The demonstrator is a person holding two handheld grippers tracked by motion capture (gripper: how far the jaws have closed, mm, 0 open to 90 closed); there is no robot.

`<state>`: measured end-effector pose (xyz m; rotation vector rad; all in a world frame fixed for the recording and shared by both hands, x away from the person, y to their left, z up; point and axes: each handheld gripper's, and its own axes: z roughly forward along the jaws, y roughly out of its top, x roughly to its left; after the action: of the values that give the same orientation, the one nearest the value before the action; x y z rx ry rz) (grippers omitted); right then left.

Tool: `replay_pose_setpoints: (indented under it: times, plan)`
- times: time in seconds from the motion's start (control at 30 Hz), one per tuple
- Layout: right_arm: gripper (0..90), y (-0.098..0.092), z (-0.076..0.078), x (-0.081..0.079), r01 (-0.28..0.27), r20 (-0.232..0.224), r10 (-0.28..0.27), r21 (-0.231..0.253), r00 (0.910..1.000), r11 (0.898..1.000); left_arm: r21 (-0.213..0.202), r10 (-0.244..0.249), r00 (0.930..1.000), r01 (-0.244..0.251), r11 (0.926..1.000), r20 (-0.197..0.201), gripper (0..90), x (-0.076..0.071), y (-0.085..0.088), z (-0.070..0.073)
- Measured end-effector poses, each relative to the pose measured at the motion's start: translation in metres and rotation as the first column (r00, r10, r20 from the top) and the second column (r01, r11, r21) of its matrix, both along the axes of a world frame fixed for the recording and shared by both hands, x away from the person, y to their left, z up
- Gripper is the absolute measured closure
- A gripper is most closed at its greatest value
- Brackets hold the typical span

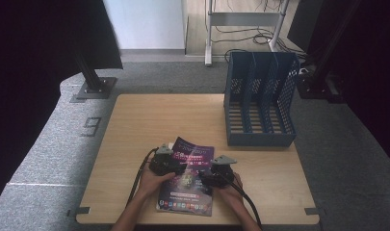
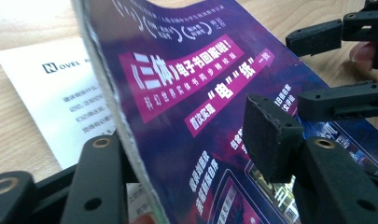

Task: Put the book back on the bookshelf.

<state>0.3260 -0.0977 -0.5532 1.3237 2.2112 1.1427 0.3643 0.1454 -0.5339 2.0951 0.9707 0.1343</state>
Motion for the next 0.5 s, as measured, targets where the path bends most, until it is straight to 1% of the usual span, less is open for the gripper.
replay_pose_setpoints:
  times: [0.17,0.2,0.27,0.4,0.47,0.5]
  plan:
    - [26.1,0.0000,0.0000,0.0000,0.000,0.000,0.000,0.000,1.0000,1.000,0.014,0.007,0.9999,-0.007,0.9999,0.009,55.3,0.0011,-0.0006,-0.0014]
    - [26.1,0.0000,0.0000,0.0000,0.000,0.000,0.000,0.000,1.0000,1.000,0.012,0.016,0.9998,-0.016,0.9998,0.010,58.3,0.0017,-0.0002,-0.0023]
    - [26.1,0.0001,0.0000,0.0000,0.000,0.000,0.000,0.000,1.0000,1.000,0.011,0.023,0.9996,-0.023,0.9997,0.015,60.7,0.0018,-0.0005,-0.0033]
    - [26.1,0.0001,0.0000,0.0000,0.001,0.000,-0.001,0.000,1.0000,1.000,0.009,0.021,0.9995,-0.021,0.9997,0.024,67.7,0.0014,-0.0010,-0.0037]
    - [26.1,0.0001,0.0000,-0.0001,0.001,0.000,-0.001,0.000,1.0000,1.000,-0.005,0.016,0.9994,-0.016,0.9999,0.030,72.0,0.0009,0.0001,-0.0026]
    - [26.1,0.0001,0.0000,-0.0001,0.001,0.000,-0.001,0.000,1.0000,1.000,-0.005,0.016,0.9994,-0.016,0.9999,0.030,73.7,0.0009,0.0001,-0.0026]
